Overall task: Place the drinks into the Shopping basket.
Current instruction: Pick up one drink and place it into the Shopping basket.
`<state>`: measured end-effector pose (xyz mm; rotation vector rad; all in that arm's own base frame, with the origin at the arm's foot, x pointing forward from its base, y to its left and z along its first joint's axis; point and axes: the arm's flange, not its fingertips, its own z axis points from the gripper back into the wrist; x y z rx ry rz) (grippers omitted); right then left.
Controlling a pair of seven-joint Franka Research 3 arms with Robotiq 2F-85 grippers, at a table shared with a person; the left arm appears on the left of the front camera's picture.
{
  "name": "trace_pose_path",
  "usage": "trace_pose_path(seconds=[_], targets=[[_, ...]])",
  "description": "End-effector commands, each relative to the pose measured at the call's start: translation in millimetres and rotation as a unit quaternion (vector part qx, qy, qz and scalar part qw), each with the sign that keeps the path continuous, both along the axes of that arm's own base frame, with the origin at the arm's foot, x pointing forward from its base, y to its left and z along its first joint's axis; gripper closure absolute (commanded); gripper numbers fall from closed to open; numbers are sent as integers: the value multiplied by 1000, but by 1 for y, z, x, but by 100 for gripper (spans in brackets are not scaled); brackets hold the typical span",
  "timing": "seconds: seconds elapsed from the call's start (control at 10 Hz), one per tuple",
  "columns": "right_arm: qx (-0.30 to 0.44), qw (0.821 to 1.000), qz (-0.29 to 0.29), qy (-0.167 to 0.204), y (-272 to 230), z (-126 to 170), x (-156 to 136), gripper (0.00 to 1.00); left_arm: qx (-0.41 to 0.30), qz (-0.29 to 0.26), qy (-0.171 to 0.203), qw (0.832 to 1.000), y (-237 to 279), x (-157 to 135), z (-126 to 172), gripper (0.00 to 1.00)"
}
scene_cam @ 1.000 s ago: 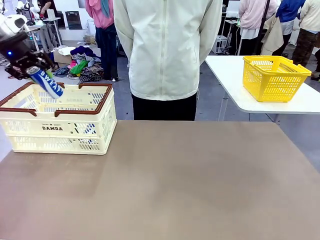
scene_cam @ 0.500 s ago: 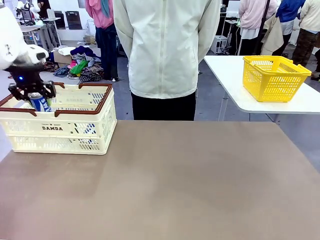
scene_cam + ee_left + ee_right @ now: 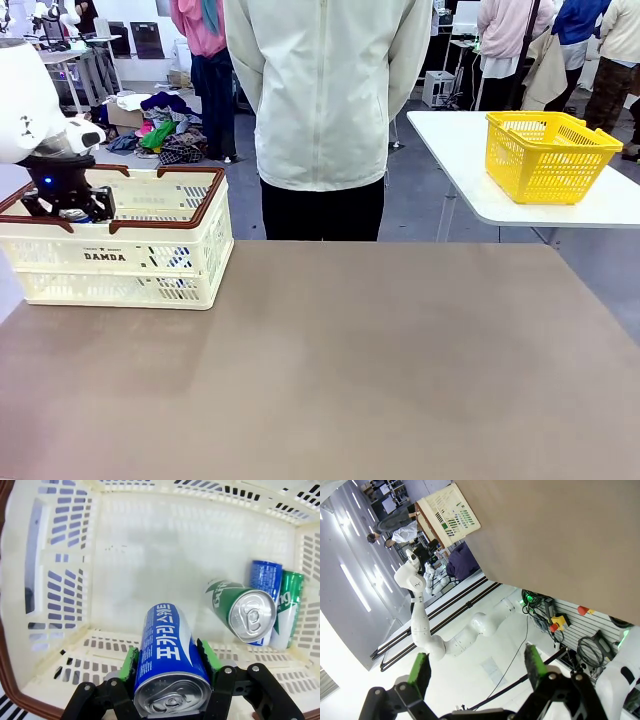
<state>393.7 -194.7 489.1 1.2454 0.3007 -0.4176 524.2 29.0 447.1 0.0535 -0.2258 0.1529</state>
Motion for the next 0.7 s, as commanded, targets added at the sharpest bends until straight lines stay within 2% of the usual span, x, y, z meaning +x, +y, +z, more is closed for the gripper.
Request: trace_pose_path(seconds=[0.0,0.4,0.6], targets=[[-7,1000,-2,9,1,3,-2,0,-3,11,-11,1000,3,-1,-3,100],[-7,1000,-2,9,1,3,-2,0,-24,15,-4,1000,4,4,-12,100],[-7,1000,-2,9,1,3,-2,0,-34,14,-10,999,2,7,-11,0]])
